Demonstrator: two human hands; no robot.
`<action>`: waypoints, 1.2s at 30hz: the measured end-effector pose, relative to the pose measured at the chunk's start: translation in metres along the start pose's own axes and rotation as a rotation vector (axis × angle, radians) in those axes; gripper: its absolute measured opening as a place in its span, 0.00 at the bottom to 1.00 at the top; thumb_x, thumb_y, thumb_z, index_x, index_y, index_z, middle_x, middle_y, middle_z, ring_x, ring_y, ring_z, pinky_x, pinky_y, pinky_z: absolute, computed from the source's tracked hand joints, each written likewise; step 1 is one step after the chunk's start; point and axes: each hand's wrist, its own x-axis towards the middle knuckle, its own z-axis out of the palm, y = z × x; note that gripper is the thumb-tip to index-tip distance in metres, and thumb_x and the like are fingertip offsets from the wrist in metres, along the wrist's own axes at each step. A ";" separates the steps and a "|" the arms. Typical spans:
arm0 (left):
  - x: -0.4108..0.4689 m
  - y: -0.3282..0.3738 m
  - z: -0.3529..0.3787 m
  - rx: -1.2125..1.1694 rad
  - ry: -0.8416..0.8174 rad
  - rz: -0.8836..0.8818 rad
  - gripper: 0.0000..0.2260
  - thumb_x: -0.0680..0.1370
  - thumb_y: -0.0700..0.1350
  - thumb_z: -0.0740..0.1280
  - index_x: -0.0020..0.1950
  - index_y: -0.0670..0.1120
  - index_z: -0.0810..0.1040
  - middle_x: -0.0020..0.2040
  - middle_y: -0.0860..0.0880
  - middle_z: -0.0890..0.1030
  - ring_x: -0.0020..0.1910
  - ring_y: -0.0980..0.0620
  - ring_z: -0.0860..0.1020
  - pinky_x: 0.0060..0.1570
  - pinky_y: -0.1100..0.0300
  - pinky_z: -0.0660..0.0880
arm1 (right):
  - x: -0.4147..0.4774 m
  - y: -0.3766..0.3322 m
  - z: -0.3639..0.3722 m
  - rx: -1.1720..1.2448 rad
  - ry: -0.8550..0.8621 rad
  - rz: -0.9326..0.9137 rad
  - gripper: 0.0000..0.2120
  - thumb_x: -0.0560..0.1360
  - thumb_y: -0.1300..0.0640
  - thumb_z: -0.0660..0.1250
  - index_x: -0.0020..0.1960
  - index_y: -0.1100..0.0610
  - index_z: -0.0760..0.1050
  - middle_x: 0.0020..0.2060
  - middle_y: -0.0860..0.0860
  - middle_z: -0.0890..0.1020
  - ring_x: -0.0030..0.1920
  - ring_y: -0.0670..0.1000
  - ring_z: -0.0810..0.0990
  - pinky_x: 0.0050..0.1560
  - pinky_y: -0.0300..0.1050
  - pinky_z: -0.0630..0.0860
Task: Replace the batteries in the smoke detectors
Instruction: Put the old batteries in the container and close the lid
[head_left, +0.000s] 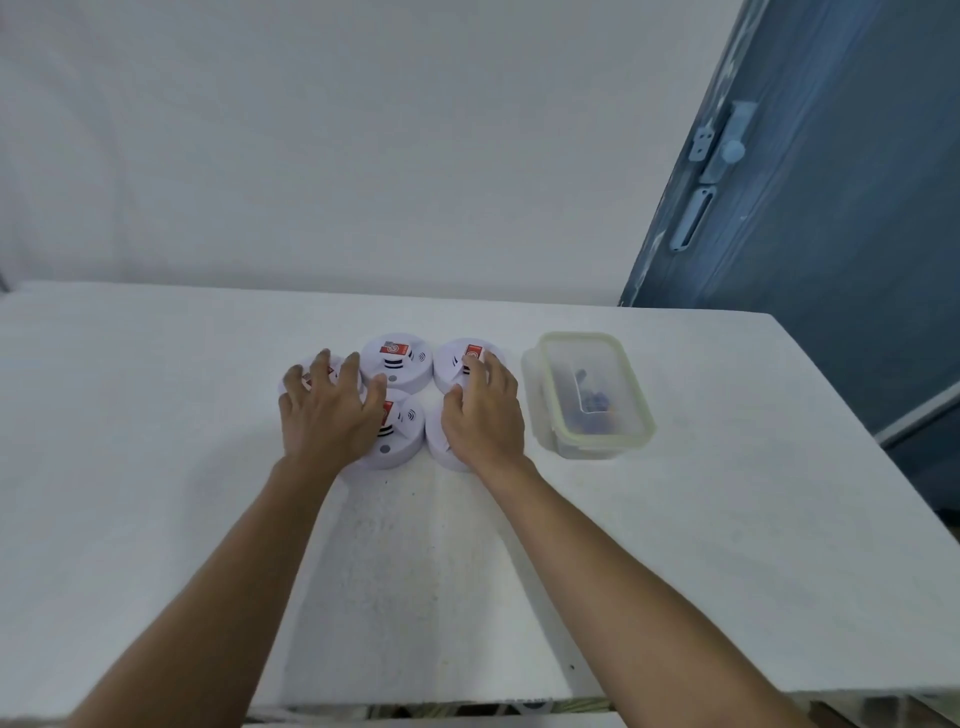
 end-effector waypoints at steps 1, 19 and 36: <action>0.000 -0.001 -0.001 0.008 -0.008 0.005 0.22 0.80 0.59 0.56 0.72 0.52 0.69 0.75 0.42 0.63 0.72 0.34 0.57 0.67 0.39 0.61 | 0.000 0.000 0.001 0.003 0.014 0.002 0.24 0.82 0.56 0.56 0.77 0.58 0.64 0.79 0.56 0.61 0.78 0.58 0.58 0.71 0.56 0.68; 0.002 0.031 -0.001 0.086 -0.021 0.096 0.25 0.78 0.65 0.54 0.72 0.56 0.66 0.77 0.47 0.61 0.77 0.40 0.51 0.71 0.35 0.47 | 0.013 0.011 -0.087 -0.116 0.048 0.019 0.18 0.77 0.56 0.62 0.66 0.50 0.75 0.66 0.51 0.78 0.70 0.54 0.70 0.71 0.53 0.59; 0.013 0.032 0.014 0.226 -0.156 0.181 0.25 0.78 0.67 0.46 0.74 0.65 0.58 0.80 0.51 0.52 0.76 0.41 0.56 0.67 0.26 0.44 | 0.019 0.038 -0.097 -0.373 -0.172 0.233 0.30 0.80 0.38 0.53 0.80 0.38 0.51 0.82 0.50 0.48 0.79 0.66 0.43 0.71 0.72 0.54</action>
